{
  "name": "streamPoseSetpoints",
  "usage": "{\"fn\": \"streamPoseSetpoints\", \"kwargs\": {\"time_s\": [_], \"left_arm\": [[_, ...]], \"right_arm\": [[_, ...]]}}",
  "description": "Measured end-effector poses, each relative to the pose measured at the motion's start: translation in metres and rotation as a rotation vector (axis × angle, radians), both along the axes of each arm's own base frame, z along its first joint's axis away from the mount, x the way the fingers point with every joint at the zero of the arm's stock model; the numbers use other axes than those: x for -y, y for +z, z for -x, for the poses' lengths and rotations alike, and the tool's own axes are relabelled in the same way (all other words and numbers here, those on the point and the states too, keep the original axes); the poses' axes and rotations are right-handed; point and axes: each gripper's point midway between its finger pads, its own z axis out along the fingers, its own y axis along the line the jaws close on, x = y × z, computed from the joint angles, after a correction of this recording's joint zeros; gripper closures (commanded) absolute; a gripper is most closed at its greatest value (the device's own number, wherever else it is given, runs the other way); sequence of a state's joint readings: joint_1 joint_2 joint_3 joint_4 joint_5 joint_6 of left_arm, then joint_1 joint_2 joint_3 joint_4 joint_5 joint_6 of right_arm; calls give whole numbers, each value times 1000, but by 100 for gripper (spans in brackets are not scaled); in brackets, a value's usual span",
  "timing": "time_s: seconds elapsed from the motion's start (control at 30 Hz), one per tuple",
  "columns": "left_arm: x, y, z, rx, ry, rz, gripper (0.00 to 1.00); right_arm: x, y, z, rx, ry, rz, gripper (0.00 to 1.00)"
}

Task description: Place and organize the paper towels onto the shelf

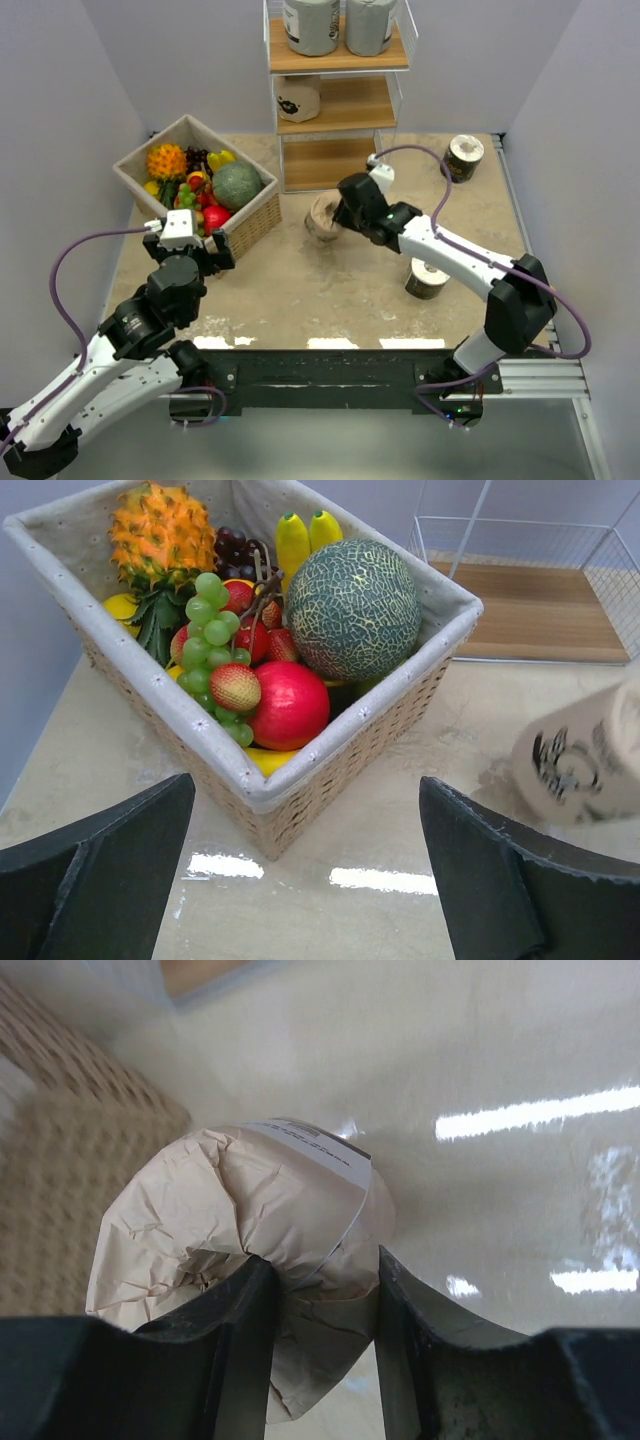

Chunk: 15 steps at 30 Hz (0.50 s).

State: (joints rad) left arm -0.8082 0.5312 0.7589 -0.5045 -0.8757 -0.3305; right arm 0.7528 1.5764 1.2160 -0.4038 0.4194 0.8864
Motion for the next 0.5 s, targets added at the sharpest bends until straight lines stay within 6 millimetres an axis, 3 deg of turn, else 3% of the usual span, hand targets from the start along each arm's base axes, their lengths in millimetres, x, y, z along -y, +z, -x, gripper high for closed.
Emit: {"fn": "streamPoseSetpoints", "kwargs": {"time_s": [0.23,0.5], "left_arm": [[-1,0,0,1,4,0,0],[-4,2,3,10,9,9,0]], "right_arm": [[25,112,-65,283,-227,-185,64],[45,202,-103,485,-384,-327,63]]}}
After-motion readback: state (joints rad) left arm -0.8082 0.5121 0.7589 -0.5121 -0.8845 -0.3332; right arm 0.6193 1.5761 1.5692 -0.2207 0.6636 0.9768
